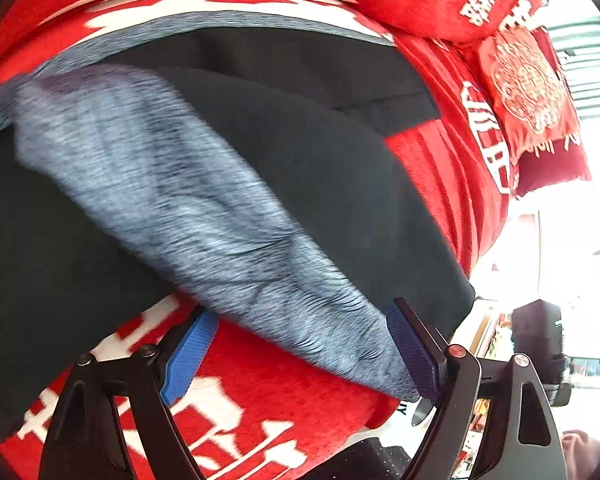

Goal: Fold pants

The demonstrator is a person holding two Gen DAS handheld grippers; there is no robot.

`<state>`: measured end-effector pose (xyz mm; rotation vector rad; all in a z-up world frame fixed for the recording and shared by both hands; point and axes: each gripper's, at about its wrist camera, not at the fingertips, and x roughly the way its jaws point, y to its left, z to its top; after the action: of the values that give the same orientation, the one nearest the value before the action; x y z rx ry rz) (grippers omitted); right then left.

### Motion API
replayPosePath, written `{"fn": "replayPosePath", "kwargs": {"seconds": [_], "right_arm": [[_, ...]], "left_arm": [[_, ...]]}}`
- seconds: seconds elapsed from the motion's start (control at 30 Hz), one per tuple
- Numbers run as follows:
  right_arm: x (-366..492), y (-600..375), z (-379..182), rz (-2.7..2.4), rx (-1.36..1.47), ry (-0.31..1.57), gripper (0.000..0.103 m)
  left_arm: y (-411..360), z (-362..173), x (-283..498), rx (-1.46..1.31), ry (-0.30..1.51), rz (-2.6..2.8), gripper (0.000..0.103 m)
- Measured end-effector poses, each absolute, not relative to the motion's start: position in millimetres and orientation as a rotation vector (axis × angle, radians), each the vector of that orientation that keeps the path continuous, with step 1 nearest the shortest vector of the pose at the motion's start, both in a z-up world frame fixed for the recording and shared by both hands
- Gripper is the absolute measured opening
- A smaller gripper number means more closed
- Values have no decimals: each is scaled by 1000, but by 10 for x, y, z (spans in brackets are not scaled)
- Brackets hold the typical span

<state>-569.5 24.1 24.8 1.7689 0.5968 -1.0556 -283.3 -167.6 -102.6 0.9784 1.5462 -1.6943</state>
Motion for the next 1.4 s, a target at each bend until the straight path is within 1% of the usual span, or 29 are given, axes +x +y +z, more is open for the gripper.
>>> {"fn": "replayPosePath", "kwargs": {"seconds": [0.03, 0.07, 0.1, 0.13, 0.17, 0.23, 0.33, 0.5, 0.6, 0.7, 0.77, 0.8, 0.87, 0.93, 1.03, 1.07, 1.1, 1.17, 1.23, 1.3, 1.37, 1.4], "right_arm": [[-5683, 271, 197, -1046, 1782, 566, 68], [-5681, 301, 170, -1039, 1793, 545, 62], [-5671, 323, 144, -1051, 1800, 525, 44], [-5671, 340, 166, -1054, 1795, 507, 31], [-5608, 349, 214, -1050, 1788, 474, 21], [-5587, 325, 416, -1052, 1735, 410, 21], [-5550, 106, 793, -1017, 1635, 334, 21], [-5544, -758, 1244, -973, 1509, 300, 20], [-5583, -1366, 1457, -982, 1442, 306, 20], [-5679, -2037, 1515, -981, 1420, 326, 21], [-5726, -2440, 1533, -994, 1386, 415, 26], [-5770, -2645, 1469, -1008, 1365, 503, 36], [-5741, -2848, 1439, -1053, 1331, 605, 66], [-5786, -2845, 1438, -1045, 1307, 611, 66], [-5989, -2586, 1302, -1098, 1359, 610, 65], [-6066, -2508, 1210, -1114, 1394, 604, 61], [-6143, -2422, 1094, -1125, 1433, 597, 53], [-6250, -2334, 853, -1128, 1517, 572, 48], [-6285, -2325, 647, -1122, 1572, 518, 40], [-6245, -2395, 589, -1118, 1580, 508, 7], [-6189, -2404, 709, -1110, 1510, 510, 7], [-6172, -2387, 746, -1118, 1474, 565, 6]], "left_arm": [[-1705, -1063, -2856, 979, 1547, -1704, 87], [-1732, -1082, -2918, 990, 1537, -1709, 87], [-1739, -1113, -2901, 993, 1533, -1707, 87], [-1747, -1089, -2890, 981, 1536, -1712, 87], [-1755, -1075, -2890, 970, 1540, -1720, 87], [-1802, -937, -2870, 943, 1538, -1747, 87], [-1912, -688, -2896, 897, 1493, -1798, 87], [-2326, -499, -2914, 814, 1447, -1783, 87], [-2657, -439, -2905, 780, 1397, -1735, 87], [-2967, -385, -2788, 721, 1389, -1681, 87], [-3100, -376, -2765, 710, 1344, -1651, 87], [-3194, -332, -2726, 706, 1299, -1624, 87], [-3241, -318, -2634, 701, 1273, -1591, 87], [-3217, -346, -2534, 703, 1258, -1540, 87], [-3057, -499, -2451, 754, 1260, -1458, 87], [-2961, -598, -2403, 784, 1261, -1412, 87], [-2886, -678, -2369, 807, 1265, -1379, 87], [-2782, -804, -2311, 828, 1287, -1330, 87], [-2683, -944, -2271, 845, 1318, -1276, 87], [-2627, -1046, -2248, 864, 1325, -1227, 87], [-2552, -1081, -2294, 873, 1310, -1215, 87], [-2521, -1129, -2299, 888, 1305, -1193, 87]]}}
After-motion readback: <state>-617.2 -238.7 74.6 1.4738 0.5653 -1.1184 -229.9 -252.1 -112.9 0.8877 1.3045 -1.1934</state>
